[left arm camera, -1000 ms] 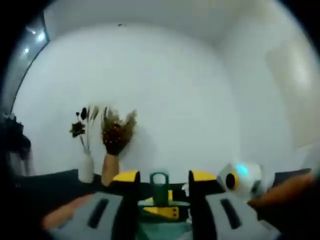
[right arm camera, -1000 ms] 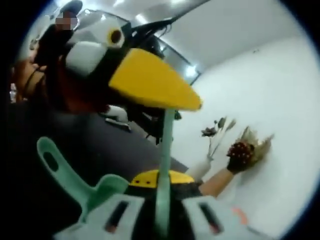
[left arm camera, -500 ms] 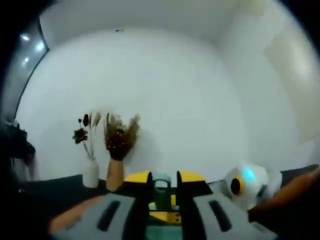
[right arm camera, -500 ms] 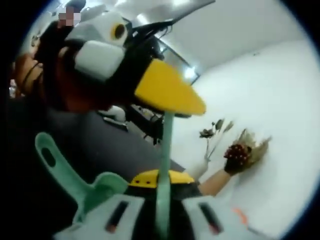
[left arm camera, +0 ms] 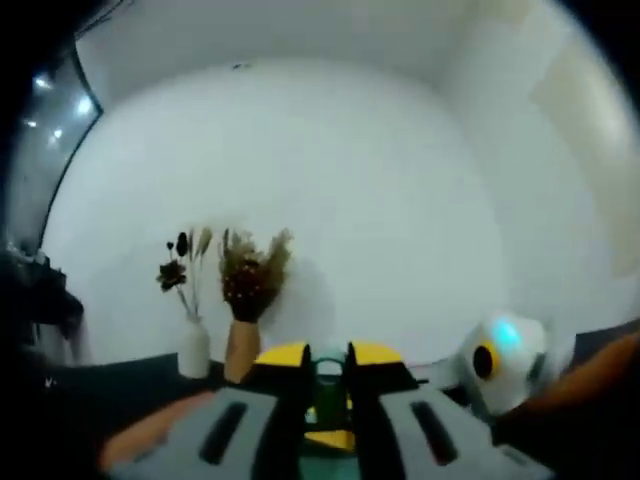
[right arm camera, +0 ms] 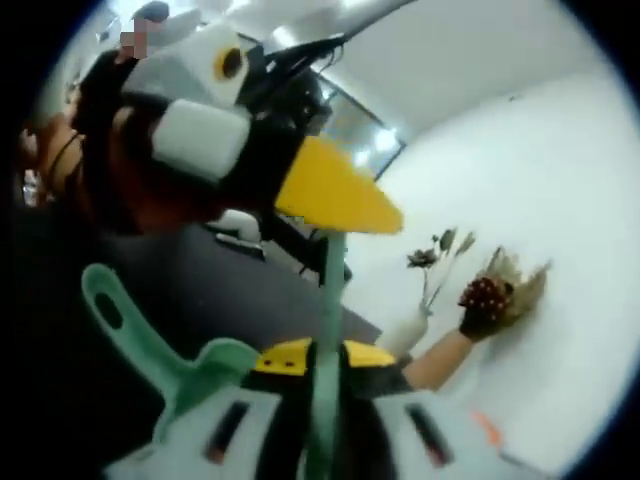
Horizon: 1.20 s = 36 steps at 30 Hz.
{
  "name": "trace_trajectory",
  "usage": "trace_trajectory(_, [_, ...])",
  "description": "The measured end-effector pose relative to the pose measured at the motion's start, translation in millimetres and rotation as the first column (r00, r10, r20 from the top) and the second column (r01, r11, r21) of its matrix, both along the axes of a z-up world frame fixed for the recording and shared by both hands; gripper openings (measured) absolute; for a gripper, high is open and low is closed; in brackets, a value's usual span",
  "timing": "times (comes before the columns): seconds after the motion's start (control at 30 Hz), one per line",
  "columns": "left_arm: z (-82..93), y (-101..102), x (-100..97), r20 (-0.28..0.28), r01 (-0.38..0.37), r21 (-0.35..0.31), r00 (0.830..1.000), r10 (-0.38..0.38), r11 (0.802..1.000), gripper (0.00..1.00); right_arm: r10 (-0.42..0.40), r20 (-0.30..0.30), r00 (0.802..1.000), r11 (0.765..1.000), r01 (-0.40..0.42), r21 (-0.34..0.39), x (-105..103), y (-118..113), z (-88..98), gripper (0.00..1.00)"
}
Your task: Pick up the broom and sweep the trash on the tabletop into the dustpan.
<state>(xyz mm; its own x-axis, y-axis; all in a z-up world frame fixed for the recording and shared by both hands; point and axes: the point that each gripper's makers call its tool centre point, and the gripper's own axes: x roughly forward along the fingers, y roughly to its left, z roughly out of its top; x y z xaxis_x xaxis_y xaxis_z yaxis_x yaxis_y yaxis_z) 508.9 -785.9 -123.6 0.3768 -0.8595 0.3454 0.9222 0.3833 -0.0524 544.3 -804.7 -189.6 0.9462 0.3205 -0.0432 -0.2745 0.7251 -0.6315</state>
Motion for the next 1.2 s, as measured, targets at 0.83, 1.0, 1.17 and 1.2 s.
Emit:
trace_trajectory(0.83, [15.4,-21,9.1,-0.011,-0.006,-0.014,1.0,0.006,1.0,0.15,0.027,-0.244,0.969,0.999,-0.032,-0.018,-49,-26,-9.1,0.11])
trace_trajectory(1.0, [16.3,-24,8.7,-0.014,-0.007,-0.013,1.0,0.007,1.0,0.15,-0.039,-0.241,0.97,0.998,0.028,-0.05,-46,-38,-9.2,0.08])
trace_trajectory(1.17, [14.8,-23,8.5,-0.044,0.002,-0.015,0.999,-0.003,1.0,0.15,-0.061,-0.206,0.977,0.997,0.048,-0.064,-46,-47,-3.2,0.07])
trace_trajectory(1.2, [13.4,-23,7.9,-0.046,0.003,-0.009,0.999,-0.004,1.0,0.15,-0.06,-0.207,0.976,0.997,0.047,-0.069,-46,-47,-5.2,0.07])
